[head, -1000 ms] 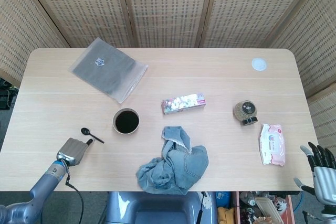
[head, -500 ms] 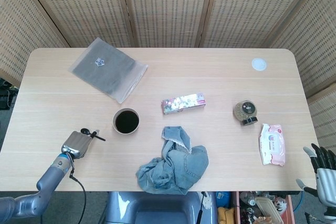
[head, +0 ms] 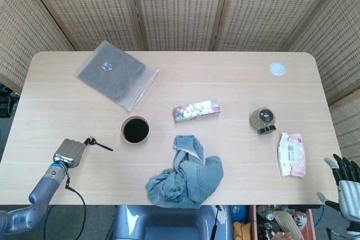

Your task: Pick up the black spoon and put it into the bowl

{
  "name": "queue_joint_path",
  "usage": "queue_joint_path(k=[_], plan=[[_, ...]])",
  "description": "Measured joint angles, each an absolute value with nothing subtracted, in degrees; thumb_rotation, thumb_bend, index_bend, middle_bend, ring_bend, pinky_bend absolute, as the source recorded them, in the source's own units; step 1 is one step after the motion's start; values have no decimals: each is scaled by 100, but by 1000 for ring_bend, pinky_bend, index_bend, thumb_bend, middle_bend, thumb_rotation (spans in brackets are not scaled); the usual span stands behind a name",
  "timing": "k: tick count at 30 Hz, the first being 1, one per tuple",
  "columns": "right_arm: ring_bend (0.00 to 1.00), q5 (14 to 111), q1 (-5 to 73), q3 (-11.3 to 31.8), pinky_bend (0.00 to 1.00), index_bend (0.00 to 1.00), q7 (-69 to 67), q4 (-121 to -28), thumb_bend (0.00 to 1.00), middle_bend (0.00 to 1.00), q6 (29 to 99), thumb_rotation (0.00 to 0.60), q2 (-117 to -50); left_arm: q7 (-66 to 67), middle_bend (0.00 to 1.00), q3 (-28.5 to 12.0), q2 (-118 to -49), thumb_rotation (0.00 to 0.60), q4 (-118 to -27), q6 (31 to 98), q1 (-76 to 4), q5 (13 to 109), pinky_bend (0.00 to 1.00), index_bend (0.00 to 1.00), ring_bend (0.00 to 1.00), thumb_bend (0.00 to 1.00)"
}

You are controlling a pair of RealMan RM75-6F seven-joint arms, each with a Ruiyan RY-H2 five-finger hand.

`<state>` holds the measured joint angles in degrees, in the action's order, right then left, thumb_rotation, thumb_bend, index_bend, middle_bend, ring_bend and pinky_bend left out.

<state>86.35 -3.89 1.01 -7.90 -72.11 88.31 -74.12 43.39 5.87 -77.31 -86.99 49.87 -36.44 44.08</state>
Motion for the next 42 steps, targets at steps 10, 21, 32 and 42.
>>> queue_joint_path(k=[10,21,32,42], plan=[[0,8638,-380,106,0,171,-729,-7265,212,143,8820,600,-7395,4224,827,720,-7802,600,-8489,4860,-3648,4313,651,41,750,701],[0,8627,-393,108,0,171,-737,-7263,213,143,8822,600,-7390,4188,826,806,-7777,600,-8613,4895,-3671,4351,651,41,751,701],[0,8643,-409,105,0,171,-778,-7232,213,143,8849,600,-7390,4125,827,908,-7627,600,-9062,4897,-3726,4549,651,27,751,701],[0,8627,-447,107,0,171,-791,-7228,213,143,8887,600,-7383,4065,827,808,-7692,600,-8968,5115,-3742,4640,651,16,750,701]])
